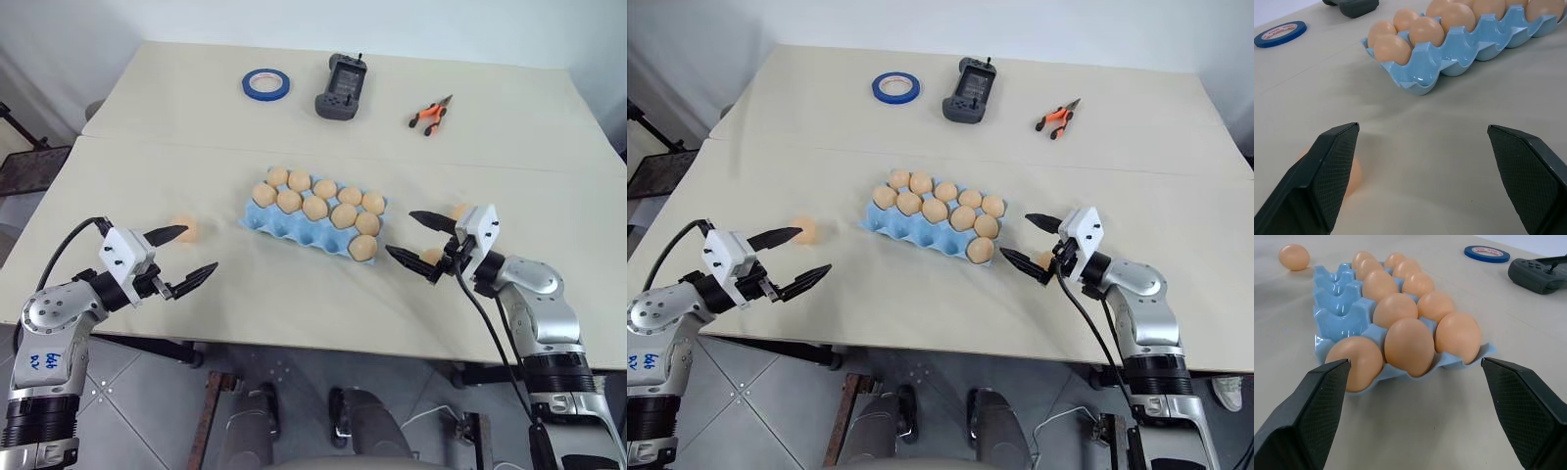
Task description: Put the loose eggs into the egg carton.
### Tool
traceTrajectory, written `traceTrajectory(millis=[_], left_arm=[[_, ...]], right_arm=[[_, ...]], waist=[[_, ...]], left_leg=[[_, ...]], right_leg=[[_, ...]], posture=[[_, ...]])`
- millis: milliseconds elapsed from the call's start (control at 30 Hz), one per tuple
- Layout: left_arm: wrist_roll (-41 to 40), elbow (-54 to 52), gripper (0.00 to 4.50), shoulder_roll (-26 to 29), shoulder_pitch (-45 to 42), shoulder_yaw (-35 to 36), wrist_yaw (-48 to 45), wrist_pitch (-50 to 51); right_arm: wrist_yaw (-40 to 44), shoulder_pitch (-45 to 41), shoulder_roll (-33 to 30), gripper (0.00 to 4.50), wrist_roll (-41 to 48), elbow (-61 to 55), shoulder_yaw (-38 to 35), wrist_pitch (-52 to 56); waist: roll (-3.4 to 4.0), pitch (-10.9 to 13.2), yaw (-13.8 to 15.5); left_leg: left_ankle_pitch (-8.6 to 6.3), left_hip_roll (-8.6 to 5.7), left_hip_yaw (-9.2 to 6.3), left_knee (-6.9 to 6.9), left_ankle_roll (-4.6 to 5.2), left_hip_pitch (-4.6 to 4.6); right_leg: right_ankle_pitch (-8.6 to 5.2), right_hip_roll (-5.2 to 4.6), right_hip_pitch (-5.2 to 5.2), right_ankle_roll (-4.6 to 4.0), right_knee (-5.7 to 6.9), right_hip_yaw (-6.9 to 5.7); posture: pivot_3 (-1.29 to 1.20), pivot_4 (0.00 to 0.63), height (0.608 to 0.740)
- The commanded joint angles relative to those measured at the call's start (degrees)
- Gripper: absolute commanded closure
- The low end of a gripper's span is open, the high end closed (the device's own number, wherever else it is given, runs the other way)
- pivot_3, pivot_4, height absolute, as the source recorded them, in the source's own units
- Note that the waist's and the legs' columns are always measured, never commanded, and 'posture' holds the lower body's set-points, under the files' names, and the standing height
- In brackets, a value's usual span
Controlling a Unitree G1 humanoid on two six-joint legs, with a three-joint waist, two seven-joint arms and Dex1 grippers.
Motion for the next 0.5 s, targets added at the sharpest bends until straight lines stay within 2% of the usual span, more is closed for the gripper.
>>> traceTrajectory(millis=[33, 200, 367, 500], left_arm=[[-0.11, -1.84, 0.02, 0.22, -2.07, 0.11, 0.91, 0.55], [-2.66, -4.55, 0.02, -0.82, -2.52, -1.26, -0.91, 2.55], [-2.67, -5.73, 0.02, -1.48, -4.12, -5.08, -3.86, 3.31], [-0.32, -4.36, 0.02, -4.75, -7.78, -11.42, -5.47, 1.85]], right_arm=[[-0.33, -0.65, 0.48, 0.0, 0.5, -0.55, -0.87, -0.93], [-2.7, 1.44, -0.64, 0.0, 1.47, -2.78, -4.17, -0.34], [-5.41, 6.28, -3.88, 0.0, 3.56, -6.17, -10.9, 1.02], [-8.29, 14.75, -6.15, 0.0, 4.73, -8.53, -19.88, 0.4]], waist=[[0.0, 0.0, 0.07], [0.01, 0.0, 0.13], [0.03, -0.02, 0.89], [0.16, -0.09, 1.88]], left_leg=[[0.0, 0.0, 0.0, 0.0, 0.0, 0.0], [0.01, -0.01, -0.01, 0.04, 0.01, 0.0], [0.02, -0.02, 0.0, 0.05, 0.02, 0.0], [0.01, -0.02, -0.05, 0.19, 0.02, 0.06]], right_leg=[[0.0, 0.0, 0.0, 0.0, 0.01, 0.0], [0.01, 0.0, 0.02, 0.01, 0.05, -0.01], [0.0, 0.02, 0.02, 0.01, 0.05, -0.01], [0.01, 0.03, 0.15, 0.02, 0.05, -0.04]], posture=[[0.0, 0.15, 0.74], [0.0, 0.15, 0.74], [0.0, 0.15, 0.74], [0.0, 0.15, 0.74]])
